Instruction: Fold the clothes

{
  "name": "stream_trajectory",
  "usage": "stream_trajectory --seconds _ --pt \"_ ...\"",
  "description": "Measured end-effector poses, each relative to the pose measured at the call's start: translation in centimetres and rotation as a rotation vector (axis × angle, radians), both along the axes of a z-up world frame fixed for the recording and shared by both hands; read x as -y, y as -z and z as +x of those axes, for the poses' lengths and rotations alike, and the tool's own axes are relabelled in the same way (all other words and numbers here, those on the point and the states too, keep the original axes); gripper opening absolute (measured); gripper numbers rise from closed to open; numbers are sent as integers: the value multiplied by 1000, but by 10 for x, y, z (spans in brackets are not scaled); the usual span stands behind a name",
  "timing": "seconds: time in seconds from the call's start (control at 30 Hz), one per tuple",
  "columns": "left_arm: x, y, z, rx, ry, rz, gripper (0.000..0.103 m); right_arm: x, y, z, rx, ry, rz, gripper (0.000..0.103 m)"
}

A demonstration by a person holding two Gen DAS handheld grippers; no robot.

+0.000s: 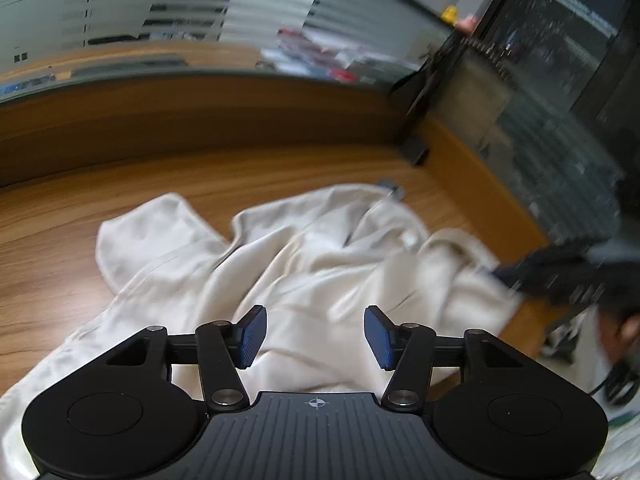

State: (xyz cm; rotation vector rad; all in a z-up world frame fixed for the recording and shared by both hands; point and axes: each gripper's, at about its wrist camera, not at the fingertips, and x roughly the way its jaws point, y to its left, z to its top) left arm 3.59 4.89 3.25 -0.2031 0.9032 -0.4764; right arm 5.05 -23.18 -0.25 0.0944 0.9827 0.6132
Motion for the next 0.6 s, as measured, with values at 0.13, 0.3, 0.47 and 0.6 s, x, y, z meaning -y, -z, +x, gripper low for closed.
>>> stream_trajectory --seconds 0.13,0.3,0.47,0.6 --pt "18 3 8 -24 28 -7 58 -13 2 -4 3 -45 4 4" --pt "32 17 16 -91 52 -81 58 -22 0 -12 27 -96 -23 4" --pt "41 18 20 -116 69 -144 62 -22 0 -17 46 -106 -55 4" --pt "47 17 21 -129 92 -181 62 -21 2 -18 48 -106 -65 4"
